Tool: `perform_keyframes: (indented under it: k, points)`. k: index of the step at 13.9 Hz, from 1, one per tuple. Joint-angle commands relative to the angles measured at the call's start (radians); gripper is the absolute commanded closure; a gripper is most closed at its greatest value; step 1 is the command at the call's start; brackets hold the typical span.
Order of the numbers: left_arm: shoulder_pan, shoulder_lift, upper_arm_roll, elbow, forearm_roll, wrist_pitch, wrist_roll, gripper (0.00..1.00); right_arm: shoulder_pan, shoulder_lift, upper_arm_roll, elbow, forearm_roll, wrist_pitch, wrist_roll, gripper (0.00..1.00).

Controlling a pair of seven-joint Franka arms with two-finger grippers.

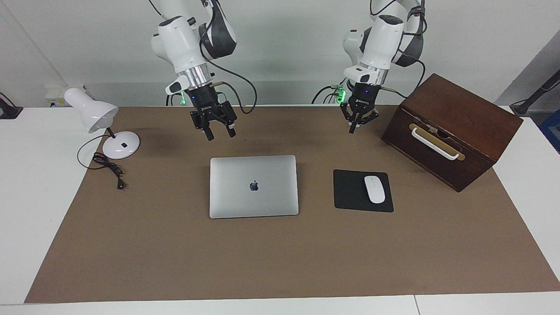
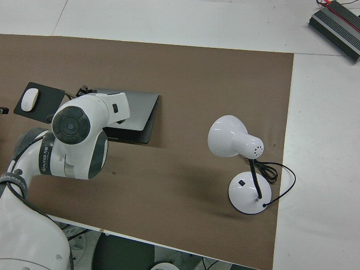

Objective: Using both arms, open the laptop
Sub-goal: 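Move the left and right grippers toward the laptop's near edge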

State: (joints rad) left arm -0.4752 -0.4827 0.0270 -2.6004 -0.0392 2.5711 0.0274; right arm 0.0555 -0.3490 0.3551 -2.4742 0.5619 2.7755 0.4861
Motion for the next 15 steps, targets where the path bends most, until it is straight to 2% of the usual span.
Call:
perform_keyframes:
  k: [1, 4, 7, 9, 13, 15]
  points:
    - [-0.055, -0.013, 0.014, -0.055, -0.013, 0.078, 0.011, 1.0, -0.002, -0.028, 0.04, -0.038, 0.126, 0.064, 0.057, 0.0]
    - [-0.098, 0.039, 0.014, -0.089, -0.013, 0.185, 0.013, 1.0, 0.003, -0.03, 0.073, -0.051, 0.335, 0.104, 0.058, 0.0]
    - [-0.152, 0.142, 0.014, -0.09, -0.013, 0.312, 0.013, 1.0, 0.004, 0.001, 0.174, -0.066, 0.548, 0.226, 0.051, 0.0]
    - [-0.198, 0.229, 0.014, -0.09, -0.013, 0.421, 0.002, 1.0, 0.009, 0.016, 0.22, -0.068, 0.651, 0.278, 0.052, 0.0]
    - [-0.24, 0.288, 0.014, -0.096, -0.013, 0.495, -0.032, 1.0, 0.01, 0.027, 0.254, -0.071, 0.803, 0.295, 0.048, 0.0]
    - [-0.263, 0.338, 0.014, -0.095, -0.013, 0.57, -0.085, 1.0, 0.012, 0.065, 0.28, -0.072, 0.848, 0.36, 0.043, 0.0]
